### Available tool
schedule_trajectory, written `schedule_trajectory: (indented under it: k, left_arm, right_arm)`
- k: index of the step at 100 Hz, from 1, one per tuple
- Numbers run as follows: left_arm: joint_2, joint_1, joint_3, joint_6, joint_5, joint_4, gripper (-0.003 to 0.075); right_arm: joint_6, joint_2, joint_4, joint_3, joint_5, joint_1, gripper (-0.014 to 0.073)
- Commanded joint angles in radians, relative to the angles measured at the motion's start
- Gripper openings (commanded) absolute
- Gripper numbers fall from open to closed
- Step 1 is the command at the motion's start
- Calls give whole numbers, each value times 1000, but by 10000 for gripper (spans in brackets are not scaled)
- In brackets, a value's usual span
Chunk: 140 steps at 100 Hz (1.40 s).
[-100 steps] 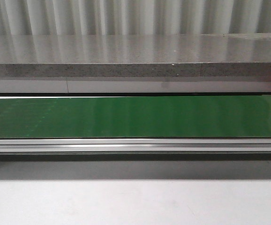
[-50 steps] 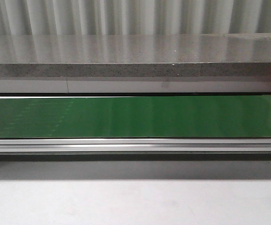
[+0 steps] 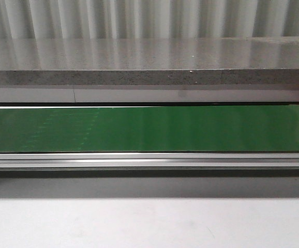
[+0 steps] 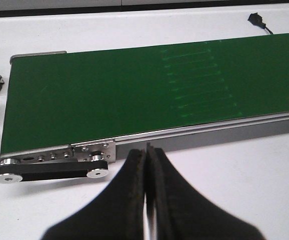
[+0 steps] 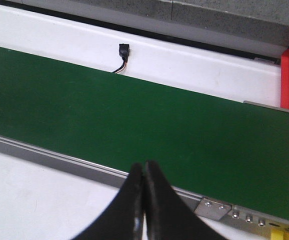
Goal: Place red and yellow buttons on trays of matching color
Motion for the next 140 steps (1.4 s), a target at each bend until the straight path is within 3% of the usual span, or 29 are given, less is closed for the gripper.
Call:
schedule_trajectory:
  k: [1,27,55,68,77,86,108,140]
  left_arm:
    - [4,-9,-24,-2,-67,-22,-20]
    - [4,-9,-24,-2,-108,-22,-20]
    - [24,-7,-30,-5,-174,-15,-20]
    - [100,15,-60,-124,-164,48,-19]
    - [167,43,-85,-124,-157,73,-8]
    - [235,75,-103,-124,-176,75,71]
    - [391,211,-155,-134,-175,75,404]
    - [607,428,-288,-136,-1,55,421]
  right_arm:
    - [-11,-90,1,24,-69,-2,-60]
    - [-11,-297,1,129,-34,-2,-60]
    - [-11,-305,1,130,-2,-2,-60]
    - [-11,-305,1,130,-2,-2,-60]
    - [-11,-305,1,130,-2,-2,-60]
    - [-11,-305,1,130,-2,-2,-60]
    - [-11,-305,1,130,-2,-2,-60]
    - [-11,-305,1,130,-2,-2,-60]
